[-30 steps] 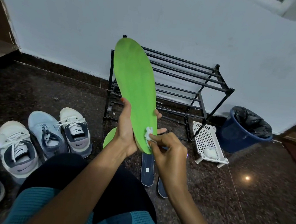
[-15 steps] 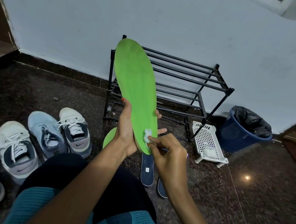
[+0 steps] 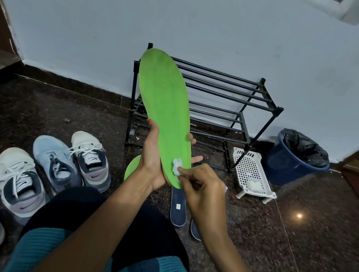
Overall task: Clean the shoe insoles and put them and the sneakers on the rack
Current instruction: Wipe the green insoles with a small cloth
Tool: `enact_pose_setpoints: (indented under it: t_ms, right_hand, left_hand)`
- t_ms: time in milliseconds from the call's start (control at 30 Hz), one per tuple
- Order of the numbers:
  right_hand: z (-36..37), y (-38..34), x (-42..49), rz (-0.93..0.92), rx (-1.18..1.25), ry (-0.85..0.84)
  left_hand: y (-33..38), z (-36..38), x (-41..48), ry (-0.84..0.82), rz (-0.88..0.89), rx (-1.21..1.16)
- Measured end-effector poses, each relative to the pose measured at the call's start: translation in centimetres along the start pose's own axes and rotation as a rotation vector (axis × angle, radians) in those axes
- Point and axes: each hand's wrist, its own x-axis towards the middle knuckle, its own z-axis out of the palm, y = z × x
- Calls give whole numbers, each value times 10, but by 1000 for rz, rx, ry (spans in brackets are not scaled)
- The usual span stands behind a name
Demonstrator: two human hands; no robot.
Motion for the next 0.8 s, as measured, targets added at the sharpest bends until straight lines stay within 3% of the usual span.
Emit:
enact_pose_setpoints:
  t_ms: [100, 367, 667, 800]
  right_hand:
    - [1, 2, 0, -15, -44, 34]
    - [10, -10, -7, 11, 117, 9]
    - [4, 0, 0, 5, -119, 87]
    - [10, -9, -6, 28, 36, 37]
  left_hand:
    - [0, 0, -1, 8, 2, 7]
    - [-2, 1, 1, 2, 16, -51]
    - [-2, 3, -1, 20, 11, 24]
    - [-1, 3, -1, 18, 8, 18]
